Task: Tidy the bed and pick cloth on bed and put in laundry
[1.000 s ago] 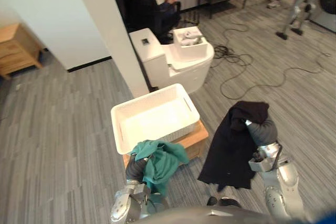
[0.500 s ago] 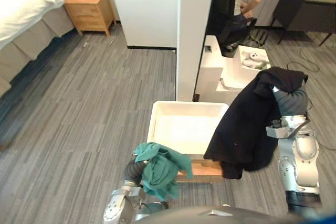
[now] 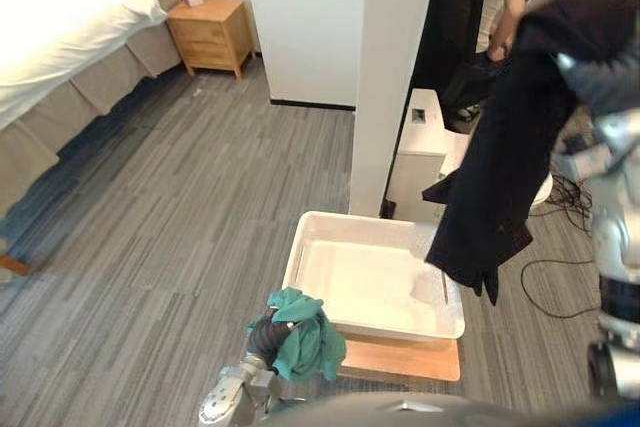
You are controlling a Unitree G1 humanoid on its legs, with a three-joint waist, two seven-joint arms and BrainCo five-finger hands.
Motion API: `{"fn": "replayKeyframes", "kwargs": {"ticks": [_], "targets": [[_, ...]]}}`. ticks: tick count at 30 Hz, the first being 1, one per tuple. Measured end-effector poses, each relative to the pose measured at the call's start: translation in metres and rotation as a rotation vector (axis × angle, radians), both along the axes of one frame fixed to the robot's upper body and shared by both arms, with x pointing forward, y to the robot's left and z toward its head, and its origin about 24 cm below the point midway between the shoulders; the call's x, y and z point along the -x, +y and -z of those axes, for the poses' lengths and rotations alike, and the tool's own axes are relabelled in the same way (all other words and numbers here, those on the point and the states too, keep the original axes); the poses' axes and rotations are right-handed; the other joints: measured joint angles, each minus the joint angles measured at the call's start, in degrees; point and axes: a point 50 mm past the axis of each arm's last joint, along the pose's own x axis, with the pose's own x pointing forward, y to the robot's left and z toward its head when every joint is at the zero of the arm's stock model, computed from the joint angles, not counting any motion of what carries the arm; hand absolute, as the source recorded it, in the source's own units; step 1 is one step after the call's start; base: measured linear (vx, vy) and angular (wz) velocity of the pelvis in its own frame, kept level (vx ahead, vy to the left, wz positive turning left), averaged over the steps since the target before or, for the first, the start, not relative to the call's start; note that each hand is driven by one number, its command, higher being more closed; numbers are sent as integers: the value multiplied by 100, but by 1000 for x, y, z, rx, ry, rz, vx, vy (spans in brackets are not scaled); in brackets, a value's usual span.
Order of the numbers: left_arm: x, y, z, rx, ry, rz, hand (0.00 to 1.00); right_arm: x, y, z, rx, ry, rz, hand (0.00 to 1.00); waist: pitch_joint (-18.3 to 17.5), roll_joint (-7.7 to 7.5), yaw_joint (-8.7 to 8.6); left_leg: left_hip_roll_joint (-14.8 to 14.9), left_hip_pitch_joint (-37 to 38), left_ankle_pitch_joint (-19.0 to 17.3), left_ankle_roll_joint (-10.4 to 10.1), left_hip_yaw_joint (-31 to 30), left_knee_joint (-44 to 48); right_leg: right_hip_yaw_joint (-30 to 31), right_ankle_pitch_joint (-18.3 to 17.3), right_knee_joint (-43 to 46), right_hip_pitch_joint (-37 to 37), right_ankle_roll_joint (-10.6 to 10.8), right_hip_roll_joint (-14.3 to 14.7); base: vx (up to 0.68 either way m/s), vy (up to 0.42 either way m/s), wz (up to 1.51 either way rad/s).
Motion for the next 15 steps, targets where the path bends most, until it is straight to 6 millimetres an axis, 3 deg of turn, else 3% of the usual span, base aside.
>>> {"fn": "replayKeyframes", "kwargs": {"ticks": [3, 7, 15], "targets": [[-2, -4, 0, 13, -5, 25, 100, -10, 15, -17, 12, 18, -45, 100, 2, -23, 148, -24, 2, 30, 6, 1, -11, -3, 117, -132, 29, 21, -5, -4, 25, 4], [1, -6, 6, 38, 26, 25, 100, -23, 32, -23, 28, 71, -79, 100, -3, -66, 201, -132, -21, 232, -54, -15, -220, -52, 213, -327, 92, 33, -68, -64, 22, 11], [4, -3, 12, 25, 60, 30, 100, -35, 32, -35, 5, 67, -55, 100, -1, -75, 252, -67, 15, 598, -27, -35, -733, -206, 274, -539, 84, -65, 65, -91, -50, 11]]}}
